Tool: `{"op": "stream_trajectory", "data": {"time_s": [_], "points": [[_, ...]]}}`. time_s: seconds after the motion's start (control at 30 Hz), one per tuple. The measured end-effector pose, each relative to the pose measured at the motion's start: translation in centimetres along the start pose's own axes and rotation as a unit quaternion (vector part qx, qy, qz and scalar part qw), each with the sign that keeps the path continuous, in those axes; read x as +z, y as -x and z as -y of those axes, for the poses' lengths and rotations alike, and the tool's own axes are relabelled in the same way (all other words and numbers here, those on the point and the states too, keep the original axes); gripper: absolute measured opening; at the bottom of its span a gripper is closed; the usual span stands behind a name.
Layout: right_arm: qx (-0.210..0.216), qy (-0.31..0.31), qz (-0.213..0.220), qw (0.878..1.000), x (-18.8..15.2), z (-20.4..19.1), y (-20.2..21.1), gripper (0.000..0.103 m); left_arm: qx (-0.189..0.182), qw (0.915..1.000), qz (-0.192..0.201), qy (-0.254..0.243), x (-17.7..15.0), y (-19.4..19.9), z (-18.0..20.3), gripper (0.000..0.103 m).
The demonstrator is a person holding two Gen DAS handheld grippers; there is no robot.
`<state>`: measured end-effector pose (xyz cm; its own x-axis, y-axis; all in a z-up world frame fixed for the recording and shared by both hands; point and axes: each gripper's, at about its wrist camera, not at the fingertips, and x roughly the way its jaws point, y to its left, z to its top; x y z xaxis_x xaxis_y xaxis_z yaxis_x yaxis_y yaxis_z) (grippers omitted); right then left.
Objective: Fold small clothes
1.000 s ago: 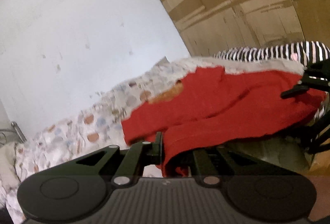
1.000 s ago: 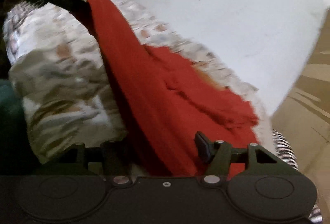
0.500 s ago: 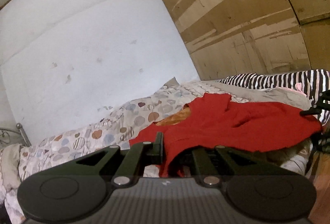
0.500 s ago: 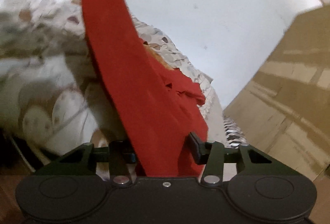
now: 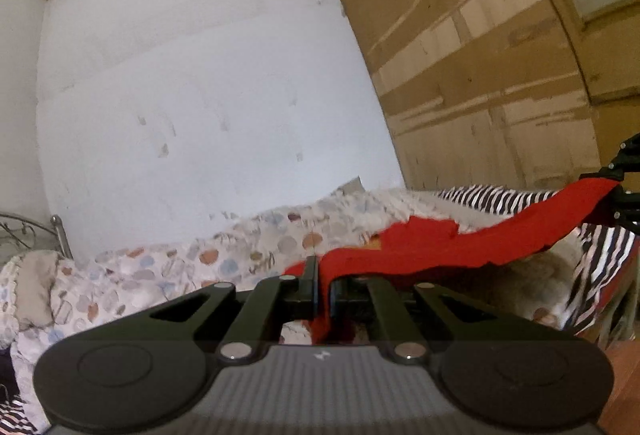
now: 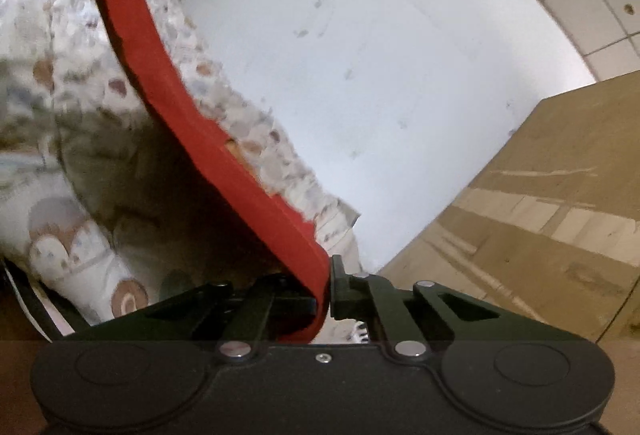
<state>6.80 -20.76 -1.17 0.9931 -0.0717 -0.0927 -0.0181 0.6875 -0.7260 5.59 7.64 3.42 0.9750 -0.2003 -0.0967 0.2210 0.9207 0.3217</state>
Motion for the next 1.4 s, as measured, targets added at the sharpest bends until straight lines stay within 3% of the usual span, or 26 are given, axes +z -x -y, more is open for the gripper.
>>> {"op": "stream_trajectory", "data": {"time_s": [0.33,0.47,0.57,0.73,1.0,1.1,1.4], "points": [[0.023,0.002,0.022,0.999,3.3,4.1,10.4,0.004,-0.003,1.0,0.005,0.002,3.1,10.1,-0.7,0.004],[0.044,-0.015,0.015,0.999,4.2,4.6,11.9,0.004,-0.036,0.9979,-0.032,0.043,3.0,10.0,-1.7,0.004],[0.044,-0.01,0.02,0.999,4.7,4.6,11.0,0.004,-0.034,0.9983,-0.033,0.035,3.6,8.8,-2.6,0.004],[0.04,0.031,0.034,0.998,6.9,5.7,6.5,0.005,-0.044,0.9963,-0.057,0.047,6.3,3.2,-5.5,0.005],[0.06,0.055,-0.003,0.997,10.5,7.7,-7.6,0.006,-0.064,0.9826,-0.147,0.094,9.2,-11.1,-11.4,0.005],[0.083,0.038,-0.029,0.995,10.8,7.6,-12.6,0.006,-0.06,0.9759,-0.18,0.108,8.6,-16.3,-12.5,0.005],[0.141,0.031,-0.1,0.984,9.4,3.1,-25.6,0.008,-0.042,0.9649,-0.248,0.075,3.6,-28.2,-12.6,0.005]]}}
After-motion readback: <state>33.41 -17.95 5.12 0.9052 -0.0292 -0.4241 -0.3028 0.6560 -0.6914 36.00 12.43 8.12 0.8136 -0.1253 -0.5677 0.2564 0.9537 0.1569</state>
